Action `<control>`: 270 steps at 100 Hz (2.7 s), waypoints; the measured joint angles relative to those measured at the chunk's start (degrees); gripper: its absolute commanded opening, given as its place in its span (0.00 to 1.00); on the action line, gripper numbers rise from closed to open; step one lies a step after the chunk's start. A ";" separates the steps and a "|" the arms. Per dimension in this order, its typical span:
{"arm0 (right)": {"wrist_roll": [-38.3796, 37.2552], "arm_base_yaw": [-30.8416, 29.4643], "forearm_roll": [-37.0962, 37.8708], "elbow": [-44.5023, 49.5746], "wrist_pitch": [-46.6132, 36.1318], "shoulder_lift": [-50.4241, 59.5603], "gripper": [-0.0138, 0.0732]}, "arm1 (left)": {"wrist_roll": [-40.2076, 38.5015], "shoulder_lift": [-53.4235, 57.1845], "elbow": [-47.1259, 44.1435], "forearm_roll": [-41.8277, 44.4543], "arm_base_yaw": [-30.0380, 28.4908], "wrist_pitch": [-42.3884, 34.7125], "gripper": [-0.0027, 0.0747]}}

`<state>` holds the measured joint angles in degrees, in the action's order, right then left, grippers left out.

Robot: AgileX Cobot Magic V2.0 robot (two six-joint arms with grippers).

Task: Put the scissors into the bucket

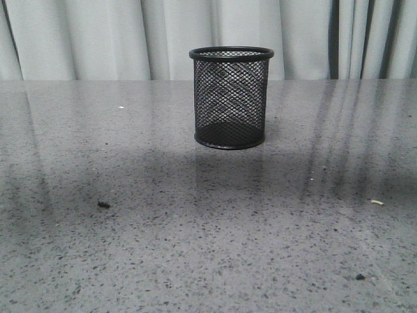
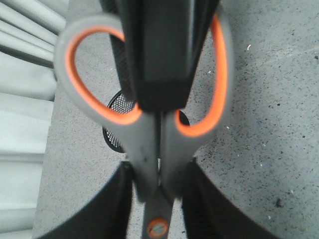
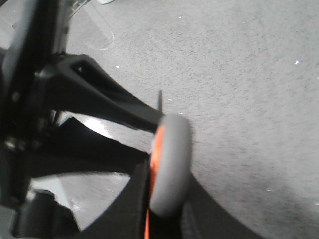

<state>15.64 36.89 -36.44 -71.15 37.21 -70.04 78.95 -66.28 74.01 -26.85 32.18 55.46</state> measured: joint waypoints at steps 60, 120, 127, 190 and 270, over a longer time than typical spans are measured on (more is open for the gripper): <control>0.05 -10.93 16.58 -11.31 21.71 -0.64 0.09 | -13.07 13.47 0.00 -16.27 0.22 5.23 0.01; -2.60 -13.71 28.83 -30.48 34.72 -19.17 0.09 | -31.80 32.00 -11.42 -1.15 0.22 6.22 0.01; -2.60 -13.71 28.92 -33.27 35.25 -22.18 0.09 | -31.92 32.39 -12.35 -2.41 0.22 6.22 0.01; -2.60 -13.20 28.73 -41.50 35.26 -32.84 0.51 | -32.27 32.69 -13.63 -3.90 0.22 5.80 0.01; -3.32 -13.20 24.38 -51.41 35.47 -20.78 0.10 | -32.79 39.68 -25.46 -4.10 0.22 -9.46 0.01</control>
<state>12.32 23.68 -12.06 -122.55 72.68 -90.83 46.16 -26.60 48.56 -30.96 32.40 46.00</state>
